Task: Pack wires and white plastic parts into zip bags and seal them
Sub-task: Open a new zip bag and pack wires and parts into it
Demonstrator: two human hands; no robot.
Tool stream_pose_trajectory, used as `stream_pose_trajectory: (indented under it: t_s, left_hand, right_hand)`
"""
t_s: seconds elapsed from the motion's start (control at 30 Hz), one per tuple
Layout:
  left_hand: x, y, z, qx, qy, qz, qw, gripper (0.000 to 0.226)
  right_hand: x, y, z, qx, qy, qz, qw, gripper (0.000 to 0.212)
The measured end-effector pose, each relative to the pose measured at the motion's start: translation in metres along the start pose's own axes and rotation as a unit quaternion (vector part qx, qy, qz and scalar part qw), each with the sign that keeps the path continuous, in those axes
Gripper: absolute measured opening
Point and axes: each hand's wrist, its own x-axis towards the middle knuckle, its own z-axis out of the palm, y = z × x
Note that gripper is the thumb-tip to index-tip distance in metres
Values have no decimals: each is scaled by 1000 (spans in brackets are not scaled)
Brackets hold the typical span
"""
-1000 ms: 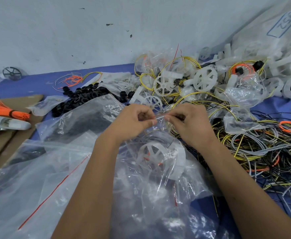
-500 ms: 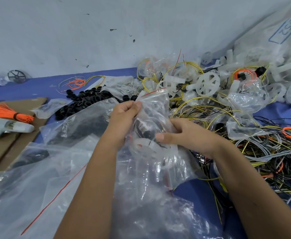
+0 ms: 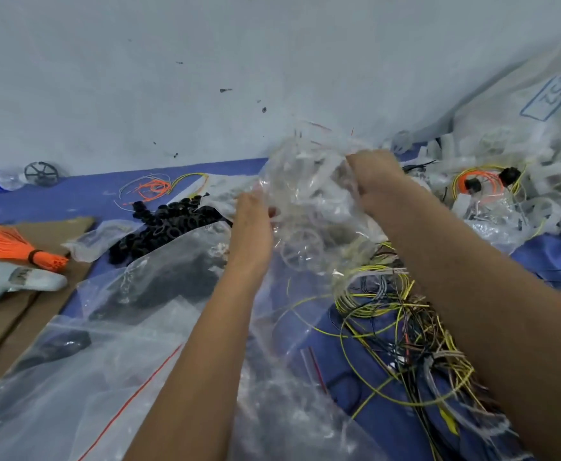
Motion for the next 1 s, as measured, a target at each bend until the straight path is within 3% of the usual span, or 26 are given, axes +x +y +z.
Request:
stream_pose_trajectory:
  t_s: [0.07,0.13,0.17,0.23,0.3,0.33,0.43,0.53,0.63,0.77,1.0]
  left_hand:
    - [9,5,6,71,-18,-3,997,39]
    - [22,4,8,175,-9,22,984,32]
    - [29,3,8,219,-3,29,975,37]
    - [40,1,7,289,3,30,957,38]
    - [45,-5,5,332,3,40,942,26]
    - [45,-10,4,351,0,52,935,21]
    - [34,-24,3,400,-30,70,914,33]
    - [21,-33,0,418,-66,42,905,36]
    - [10,-38,-3,440,-77,59,893,28]
    - [-8,-38,-9,368,-23,108,923,23]
    - [-29,-30,-22,376,-1,143,916,13]
  right_hand:
    - [31,-21,12,60,24,-25,998,10]
    - [52,-34,16,47,30,-54,997,9]
    - [50,-36,22,-12,50,-32,998,13]
    - [54,-28,29,-206,81,-101,970,18]
    - [51,-19,34,-14,69,-78,994,36]
    - [46,-14,38,18,67,-70,995,41]
    - [3,12,37,-23,69,-154,985,31]
    - [-38,40,19,-27,90,-219,971,18]
    - [-82,64,2,-63,97,-205,972,17]
    - [-126,91,-16,-75,93,-213,970,12]
    - [-149,118,-19,-171,111,-298,933,13]
